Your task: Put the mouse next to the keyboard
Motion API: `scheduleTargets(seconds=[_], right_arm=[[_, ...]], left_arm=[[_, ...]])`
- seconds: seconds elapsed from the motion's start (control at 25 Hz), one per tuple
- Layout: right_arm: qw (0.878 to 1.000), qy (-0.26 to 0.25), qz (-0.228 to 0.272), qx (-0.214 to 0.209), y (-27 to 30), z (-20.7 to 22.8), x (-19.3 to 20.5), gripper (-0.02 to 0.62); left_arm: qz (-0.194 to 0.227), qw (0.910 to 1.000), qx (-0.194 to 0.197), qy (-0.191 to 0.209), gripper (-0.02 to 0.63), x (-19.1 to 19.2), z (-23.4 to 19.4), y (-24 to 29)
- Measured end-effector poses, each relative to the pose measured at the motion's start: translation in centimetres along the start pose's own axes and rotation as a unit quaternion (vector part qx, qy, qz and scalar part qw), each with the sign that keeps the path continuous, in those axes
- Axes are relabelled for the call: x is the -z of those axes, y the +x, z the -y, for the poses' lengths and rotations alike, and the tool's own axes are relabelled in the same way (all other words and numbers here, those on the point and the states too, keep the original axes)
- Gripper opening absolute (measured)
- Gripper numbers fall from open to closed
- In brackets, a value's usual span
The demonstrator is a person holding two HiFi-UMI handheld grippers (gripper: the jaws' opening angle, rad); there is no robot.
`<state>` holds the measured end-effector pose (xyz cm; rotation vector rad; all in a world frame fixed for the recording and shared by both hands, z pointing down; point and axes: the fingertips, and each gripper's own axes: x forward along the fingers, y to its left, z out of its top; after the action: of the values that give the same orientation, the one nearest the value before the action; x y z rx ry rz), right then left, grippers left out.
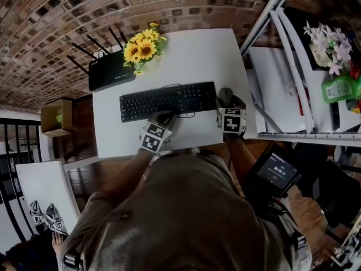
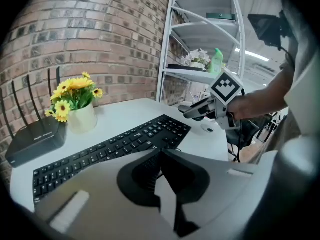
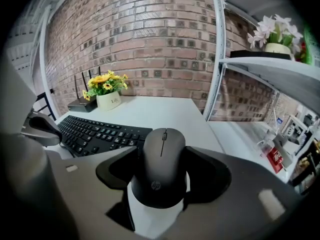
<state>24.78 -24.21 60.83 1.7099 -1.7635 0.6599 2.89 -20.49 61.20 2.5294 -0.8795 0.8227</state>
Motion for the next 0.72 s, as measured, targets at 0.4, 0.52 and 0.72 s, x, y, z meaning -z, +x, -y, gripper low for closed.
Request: scheduleTargets(seconds=[0.4, 0.52, 0.72], right_arm=[[0.999, -0.012, -0.024, -0.026, 4.3, 2.1, 0.6, 0.311], [0.999, -0.009, -0.033, -0.029, 5.4, 2.3, 1.1, 0.311], [0.999, -0.004, -0.041, -0.032, 6.3, 2.4, 1.7, 0.311]], left_arm=[[-0.012, 0.9985, -0.048, -0.021, 0.005, -0.4, 0.4, -0.2], [-0.018, 0.9977, -0.06, -0.026, 0.005, 0.0, 0.3, -0.7], [-0.023, 0.9965, -0.073, -0.033, 0.005, 0.6, 0.0, -1.1]])
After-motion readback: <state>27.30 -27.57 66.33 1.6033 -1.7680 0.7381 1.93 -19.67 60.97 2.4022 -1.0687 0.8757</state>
